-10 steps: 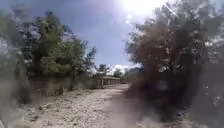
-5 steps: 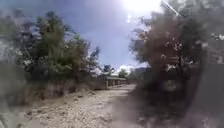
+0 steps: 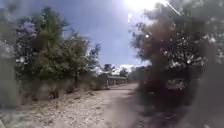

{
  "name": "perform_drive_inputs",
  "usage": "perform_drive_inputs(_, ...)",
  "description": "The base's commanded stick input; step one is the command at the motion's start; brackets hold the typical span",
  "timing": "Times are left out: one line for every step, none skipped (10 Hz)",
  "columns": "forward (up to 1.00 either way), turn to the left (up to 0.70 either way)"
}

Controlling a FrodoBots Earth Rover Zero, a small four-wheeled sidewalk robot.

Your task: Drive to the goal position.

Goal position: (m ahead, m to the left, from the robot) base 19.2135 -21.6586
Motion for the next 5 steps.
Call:
perform_drive_inputs(0.70,0.25)
perform_drive_inputs(0.70,0.35)
perform_drive_inputs(0.70,0.35)
perform_drive_inputs(0.70,0.07)
perform_drive_inputs(0.70,0.00)
